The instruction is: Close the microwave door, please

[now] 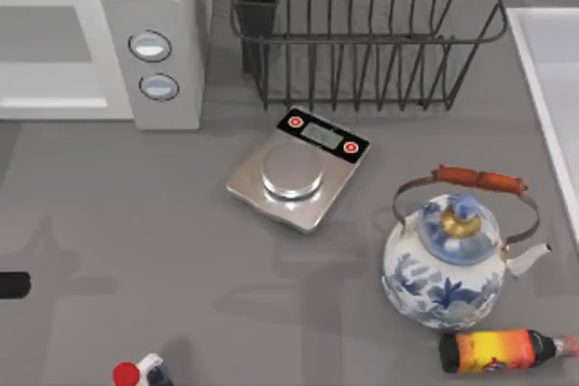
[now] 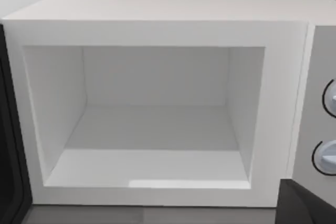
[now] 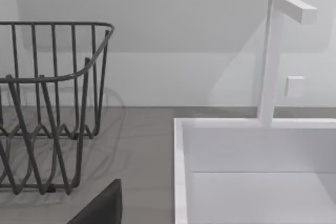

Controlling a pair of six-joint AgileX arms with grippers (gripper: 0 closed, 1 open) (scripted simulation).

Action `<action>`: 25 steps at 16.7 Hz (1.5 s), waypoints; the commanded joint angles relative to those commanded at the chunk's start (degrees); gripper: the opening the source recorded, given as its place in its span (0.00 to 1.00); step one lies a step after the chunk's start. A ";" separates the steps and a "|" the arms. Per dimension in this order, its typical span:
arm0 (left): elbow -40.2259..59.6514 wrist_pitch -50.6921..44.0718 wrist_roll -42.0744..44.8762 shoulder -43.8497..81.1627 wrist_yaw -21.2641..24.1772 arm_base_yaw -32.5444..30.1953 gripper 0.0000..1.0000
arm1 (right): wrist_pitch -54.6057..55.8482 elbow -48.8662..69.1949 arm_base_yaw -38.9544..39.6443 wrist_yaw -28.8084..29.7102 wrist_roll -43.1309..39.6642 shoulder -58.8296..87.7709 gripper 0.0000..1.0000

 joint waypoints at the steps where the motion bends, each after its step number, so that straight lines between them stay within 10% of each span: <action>1: 0.06 0.06 0.00 0.11 -0.19 -0.19 0.00 | 0.00 0.00 0.00 0.00 0.00 0.00 1.00; 10: 3.23 3.05 0.10 6.25 -14.70 -14.71 0.00 | 0.00 0.00 0.00 0.00 0.00 0.00 1.00; 25: 7.67 7.73 0.25 15.56 -9.40 -9.48 0.00 | 0.00 0.00 0.00 0.00 0.00 0.00 1.00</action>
